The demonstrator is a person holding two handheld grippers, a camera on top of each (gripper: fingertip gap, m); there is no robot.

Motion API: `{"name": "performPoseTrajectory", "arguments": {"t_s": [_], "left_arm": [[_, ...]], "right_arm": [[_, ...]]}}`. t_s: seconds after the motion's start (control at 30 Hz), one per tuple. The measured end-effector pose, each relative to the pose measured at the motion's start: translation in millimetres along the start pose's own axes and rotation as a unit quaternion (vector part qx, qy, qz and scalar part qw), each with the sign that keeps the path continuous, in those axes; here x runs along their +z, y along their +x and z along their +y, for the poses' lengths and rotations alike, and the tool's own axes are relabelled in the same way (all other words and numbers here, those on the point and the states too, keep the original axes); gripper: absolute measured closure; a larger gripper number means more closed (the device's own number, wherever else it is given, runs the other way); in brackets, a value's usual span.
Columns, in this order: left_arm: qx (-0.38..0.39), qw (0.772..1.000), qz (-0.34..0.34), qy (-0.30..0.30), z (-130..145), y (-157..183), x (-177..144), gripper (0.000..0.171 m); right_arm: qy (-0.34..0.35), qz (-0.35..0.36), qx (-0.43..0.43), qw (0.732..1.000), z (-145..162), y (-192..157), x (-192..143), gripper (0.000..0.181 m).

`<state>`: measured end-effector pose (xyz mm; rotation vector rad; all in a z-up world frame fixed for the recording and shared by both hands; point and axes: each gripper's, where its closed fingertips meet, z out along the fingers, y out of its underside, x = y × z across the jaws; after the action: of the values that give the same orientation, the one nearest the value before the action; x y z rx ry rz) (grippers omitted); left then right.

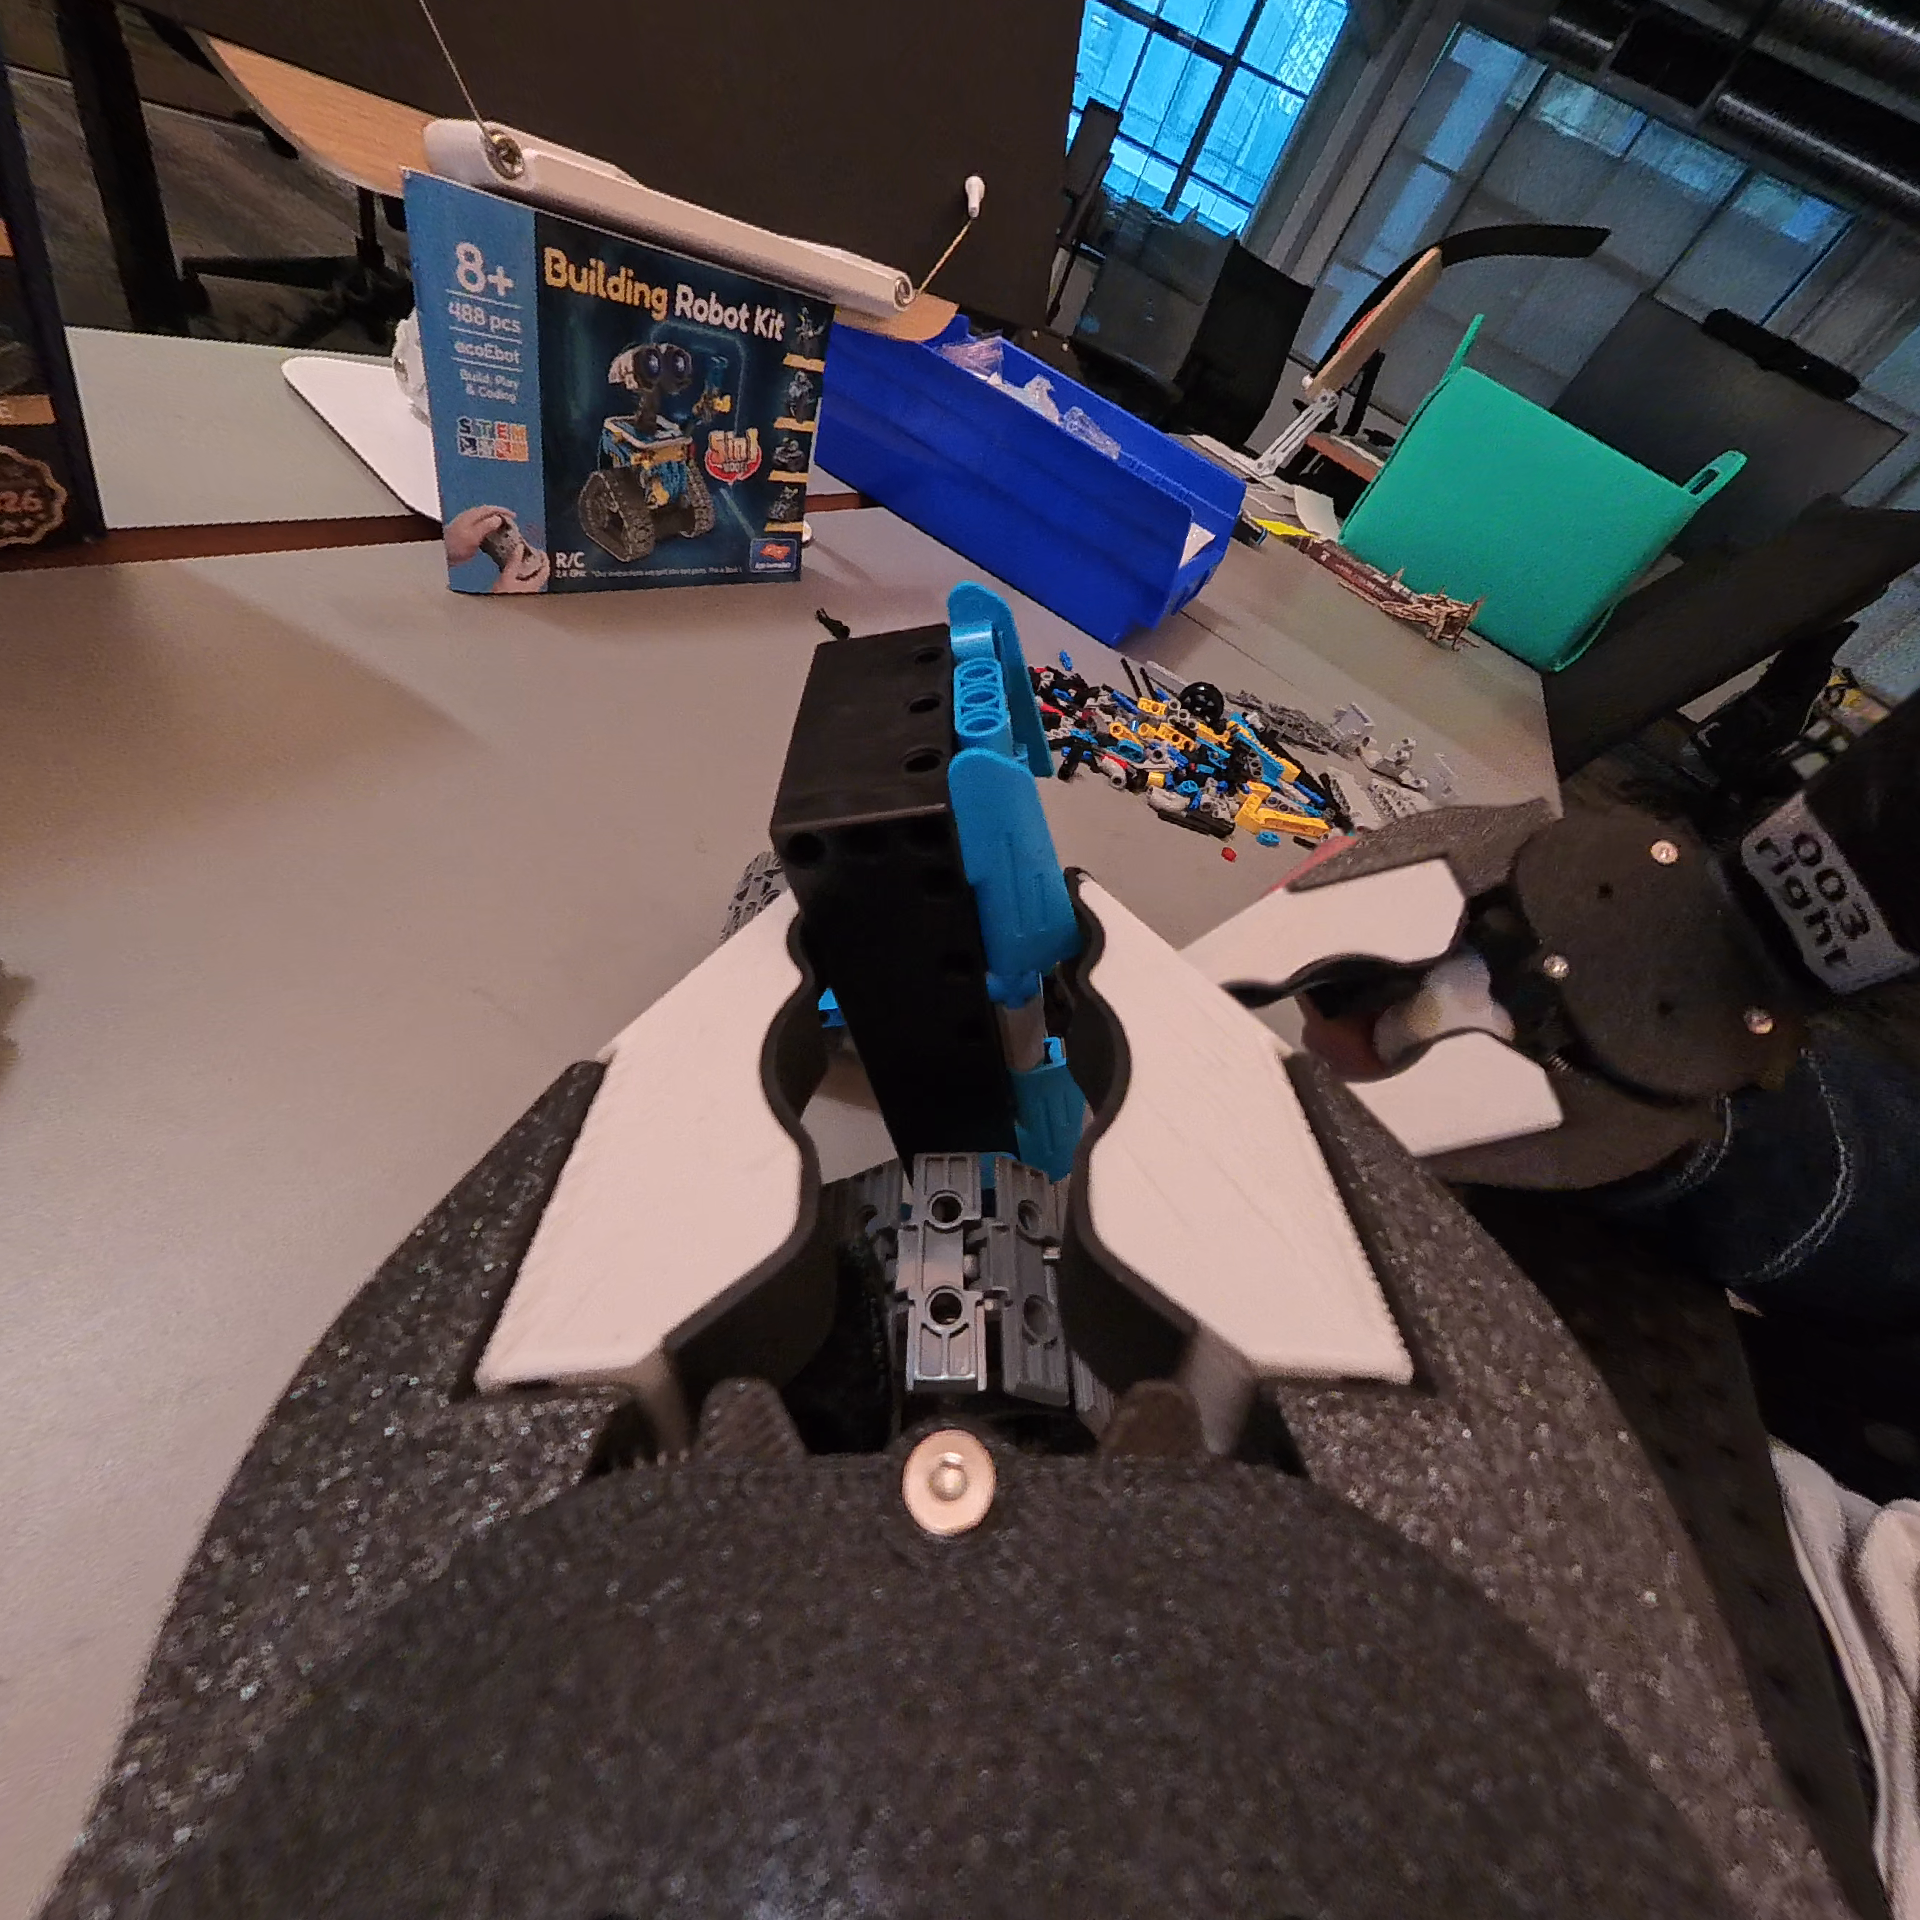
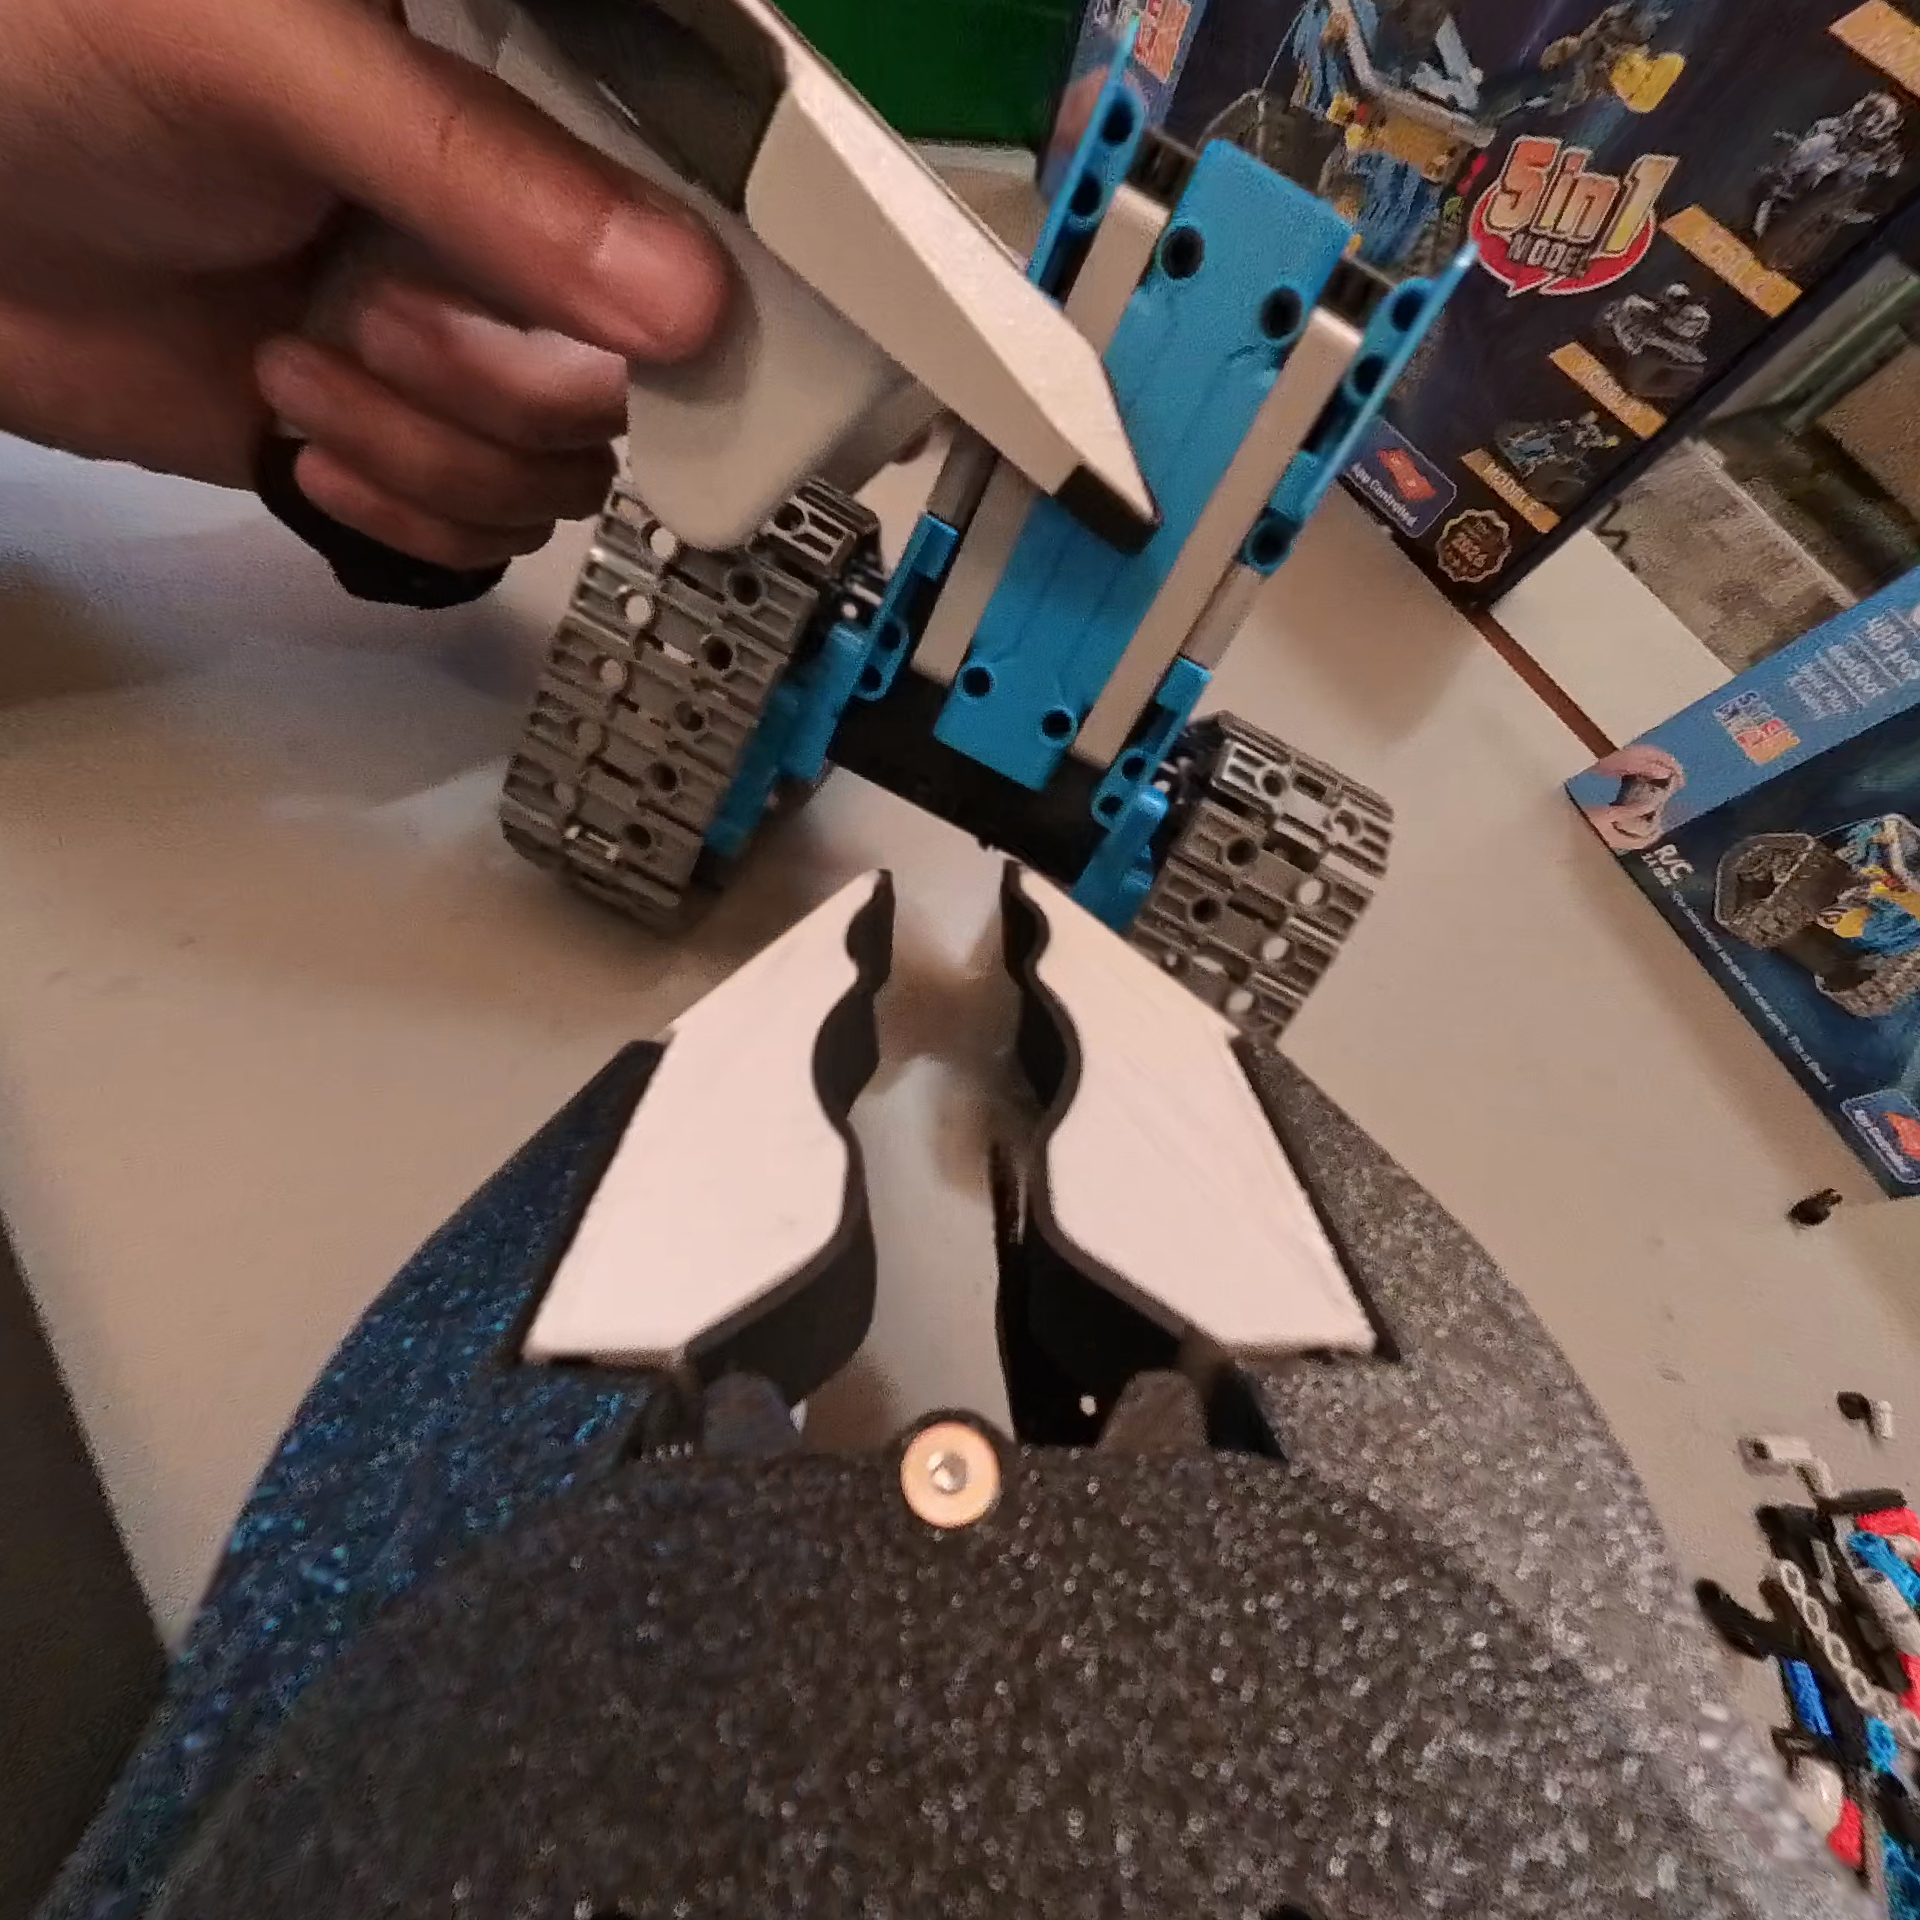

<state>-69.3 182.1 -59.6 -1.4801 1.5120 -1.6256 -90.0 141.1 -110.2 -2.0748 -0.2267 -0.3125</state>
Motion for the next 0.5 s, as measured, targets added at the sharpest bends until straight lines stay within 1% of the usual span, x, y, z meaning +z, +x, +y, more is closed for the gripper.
{"name": "performPoseTrajectory", "arguments": {"t_s": [0.1,0.2,0.37,0.5], "left_arm": [[0.001,1.0,-0.002,-0.001,0.3,0.6,0.8,0.129],[-0.002,1.0,-0.004,-0.001,0.3,-0.6,0.4,0.129],[-0.001,1.0,-0.008,-0.001,0.2,-1.7,0.6,0.129],[0.035,0.998,-0.053,-0.004,0.9,-10.7,0.0,0.131]], "right_arm": [[-0.004,0.014,-0.009,1.0,-1.7,3.5,10.2,0.163],[0.0,0.028,-0.018,0.999,-4.5,10.1,11.9,0.176],[0.0,0.031,-0.022,0.999,-5.0,10.5,12.8,0.178],[-0.021,0.056,-0.066,0.996,-5.4,11.6,13.6,0.179]]}}
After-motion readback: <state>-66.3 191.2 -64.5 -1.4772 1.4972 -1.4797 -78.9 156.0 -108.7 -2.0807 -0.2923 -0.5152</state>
